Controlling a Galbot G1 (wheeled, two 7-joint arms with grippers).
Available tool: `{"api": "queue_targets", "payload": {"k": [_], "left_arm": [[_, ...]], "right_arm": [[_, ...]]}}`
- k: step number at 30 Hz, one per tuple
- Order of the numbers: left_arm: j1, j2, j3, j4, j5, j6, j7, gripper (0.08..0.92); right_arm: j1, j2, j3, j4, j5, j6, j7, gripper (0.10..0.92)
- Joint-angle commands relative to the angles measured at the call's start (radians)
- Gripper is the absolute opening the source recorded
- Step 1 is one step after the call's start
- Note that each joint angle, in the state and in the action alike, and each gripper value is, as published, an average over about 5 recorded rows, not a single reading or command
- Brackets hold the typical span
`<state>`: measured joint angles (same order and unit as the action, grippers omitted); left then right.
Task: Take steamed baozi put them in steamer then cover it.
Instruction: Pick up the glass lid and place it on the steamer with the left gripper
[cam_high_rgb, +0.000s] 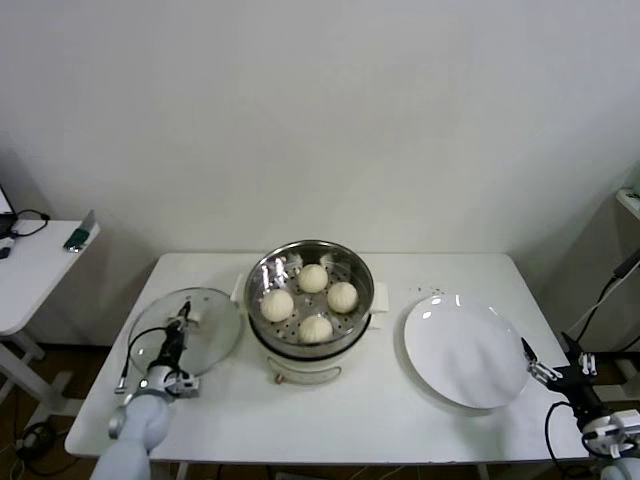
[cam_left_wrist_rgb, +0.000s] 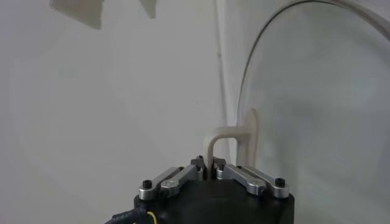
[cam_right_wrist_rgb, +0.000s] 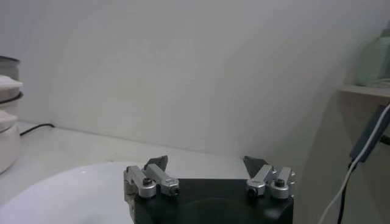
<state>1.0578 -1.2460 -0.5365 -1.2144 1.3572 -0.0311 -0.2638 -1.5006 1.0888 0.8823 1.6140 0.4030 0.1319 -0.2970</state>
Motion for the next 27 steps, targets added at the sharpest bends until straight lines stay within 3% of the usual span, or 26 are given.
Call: {"api": "queue_targets", "payload": {"k": [1, 10, 15, 20, 27], "left_arm": [[0.132, 0.068, -0.001, -0.275, -0.103, 0.107, 0.025, 0.151], [0.376, 0.169, -0.064, -0.653, -0.146, 0.341, 0.08, 0.151], [0.44, 0.226, -0.074, -0.807, -0.154, 0.448, 0.091, 0.151], [0.41, 0.312, 0.005, -0.924, -0.174, 0.574, 0.159, 0.151], [0.208, 0.421, 0.302, -0.989, -0.179, 0.744, 0.28, 0.151]], "right_arm": [[0.008, -0.002, 0.003, -0.007, -0.006, 0.003, -0.002, 0.823], [0.048, -0.017, -0.012, -0.025, -0.008, 0.001, 0.011, 0.823], [0.079, -0.031, -0.034, -0.038, -0.018, 0.001, 0.015, 0.823], [0.122, -0.049, -0.067, -0.059, -0.021, 0.002, 0.018, 0.823], [0.182, -0.064, -0.118, -0.099, -0.032, 0.003, 0.019, 0.823]]}}
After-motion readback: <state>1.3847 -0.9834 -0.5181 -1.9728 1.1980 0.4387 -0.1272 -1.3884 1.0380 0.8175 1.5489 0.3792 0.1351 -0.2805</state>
